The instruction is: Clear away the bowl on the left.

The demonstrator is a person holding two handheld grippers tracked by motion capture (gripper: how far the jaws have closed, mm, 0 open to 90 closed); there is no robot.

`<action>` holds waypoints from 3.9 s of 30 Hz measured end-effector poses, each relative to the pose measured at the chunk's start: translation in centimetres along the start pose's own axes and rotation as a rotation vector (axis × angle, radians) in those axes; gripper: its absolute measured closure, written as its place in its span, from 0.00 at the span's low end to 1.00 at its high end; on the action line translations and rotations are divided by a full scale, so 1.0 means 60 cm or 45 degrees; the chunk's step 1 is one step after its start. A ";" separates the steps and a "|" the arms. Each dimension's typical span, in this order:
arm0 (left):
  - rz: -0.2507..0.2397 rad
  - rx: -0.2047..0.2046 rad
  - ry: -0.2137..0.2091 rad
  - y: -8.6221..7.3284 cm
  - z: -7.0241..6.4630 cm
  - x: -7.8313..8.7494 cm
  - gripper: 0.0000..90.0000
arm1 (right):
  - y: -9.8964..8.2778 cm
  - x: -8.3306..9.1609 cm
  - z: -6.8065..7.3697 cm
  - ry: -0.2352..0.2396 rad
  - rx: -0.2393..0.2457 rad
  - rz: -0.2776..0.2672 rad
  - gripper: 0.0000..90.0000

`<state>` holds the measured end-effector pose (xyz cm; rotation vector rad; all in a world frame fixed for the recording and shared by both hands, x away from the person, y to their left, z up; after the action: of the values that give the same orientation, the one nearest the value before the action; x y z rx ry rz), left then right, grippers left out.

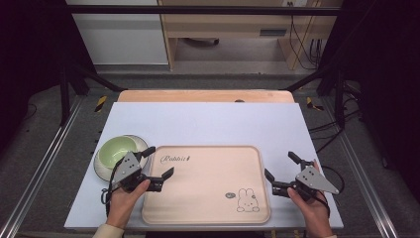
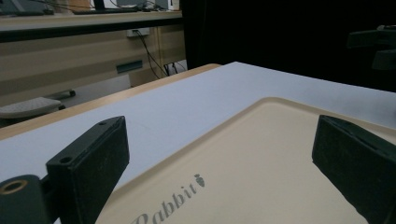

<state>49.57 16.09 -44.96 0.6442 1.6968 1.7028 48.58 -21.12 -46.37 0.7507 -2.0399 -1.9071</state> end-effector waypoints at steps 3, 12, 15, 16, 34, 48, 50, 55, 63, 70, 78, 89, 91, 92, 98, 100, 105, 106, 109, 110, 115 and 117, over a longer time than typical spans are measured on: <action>-0.002 -0.017 0.012 0.007 0.004 0.004 0.04 | 0.000 0.000 0.001 -0.006 -0.008 0.011 0.04; 0.026 -0.054 0.118 0.057 0.043 0.026 0.06 | -0.002 -0.007 0.010 0.002 -0.010 0.035 0.04; 0.036 -0.063 0.149 0.067 0.060 0.028 0.06 | -0.003 -0.007 0.010 0.006 -0.016 0.037 0.04; 0.053 -0.070 0.164 0.070 0.070 0.029 0.06 | -0.004 -0.007 0.010 0.003 -0.018 0.040 0.04; 0.283 -0.065 0.482 0.082 0.240 0.105 0.10 | -0.011 -0.004 0.001 -0.046 -0.020 0.071 0.04; 0.559 0.095 0.671 0.005 0.307 0.151 0.28 | -0.014 -0.005 0.004 -0.039 -0.014 0.080 0.04; 0.610 0.096 0.660 -0.008 0.305 0.150 0.36 | -0.015 -0.005 0.003 -0.040 -0.014 0.081 0.04; 0.701 0.148 0.655 -0.035 0.307 0.153 0.45 | -0.016 -0.004 0.003 -0.039 -0.021 0.086 0.04; 0.798 0.204 0.665 -0.064 0.307 0.166 0.58 | -0.020 -0.005 0.004 -0.027 -0.017 0.102 0.04; 0.876 0.268 0.646 -0.079 0.303 0.169 0.69 | -0.022 -0.006 0.006 -0.023 -0.028 0.108 0.04; 0.916 0.353 0.637 -0.094 0.303 0.166 0.84 | -0.022 -0.006 0.006 -0.019 -0.031 0.108 0.04; 0.843 0.468 0.657 -0.090 0.301 0.168 0.93 | -0.023 -0.006 0.005 -0.019 -0.031 0.110 0.04; 0.824 0.481 0.650 -0.085 0.299 0.167 0.93 | -0.023 -0.006 0.005 -0.018 -0.032 0.109 0.04; 0.814 0.475 0.653 -0.081 0.297 0.165 0.93 | -0.023 -0.006 0.006 -0.018 -0.032 0.109 0.04; 0.769 0.461 0.677 -0.065 0.295 0.164 0.92 | -0.023 -0.007 0.007 -0.016 -0.032 0.108 0.04; 0.733 0.472 0.673 -0.056 0.294 0.163 0.92 | -0.022 -0.007 0.005 -0.017 -0.029 0.105 0.04; 0.699 0.465 0.644 -0.032 0.284 0.153 0.92 | -0.022 -0.007 0.005 -0.017 -0.027 0.106 0.04; 0.698 0.452 0.617 -0.023 0.276 0.145 0.92 | -0.022 -0.008 0.006 -0.016 -0.026 0.106 0.04; 0.685 0.454 0.592 -0.016 0.267 0.136 0.92 | -0.021 -0.007 0.006 -0.016 -0.024 0.105 0.04; 0.676 0.452 0.565 -0.011 0.257 0.125 0.92 | -0.021 -0.007 0.006 -0.015 -0.023 0.105 0.04; 0.682 0.423 0.500 -0.006 0.231 0.098 0.92 | -0.021 -0.007 0.005 -0.014 -0.020 0.103 0.04; 0.684 0.420 0.488 -0.006 0.226 0.093 0.92 | -0.021 -0.007 0.005 -0.015 -0.020 0.102 0.04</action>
<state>55.79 29.38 -45.24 1.0533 2.2524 2.0217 49.01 -20.65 -47.55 0.6449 -2.0274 -1.8858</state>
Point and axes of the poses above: each handheld gripper's, and its own axes: x roughly backward along the jaws, y roughly out of its top, z roughly to its left, the point moved 9 cm from there along -x, roughly forward along the jaws, and after that the axes turned 15 degrees about -z, right-handed, at the moved point
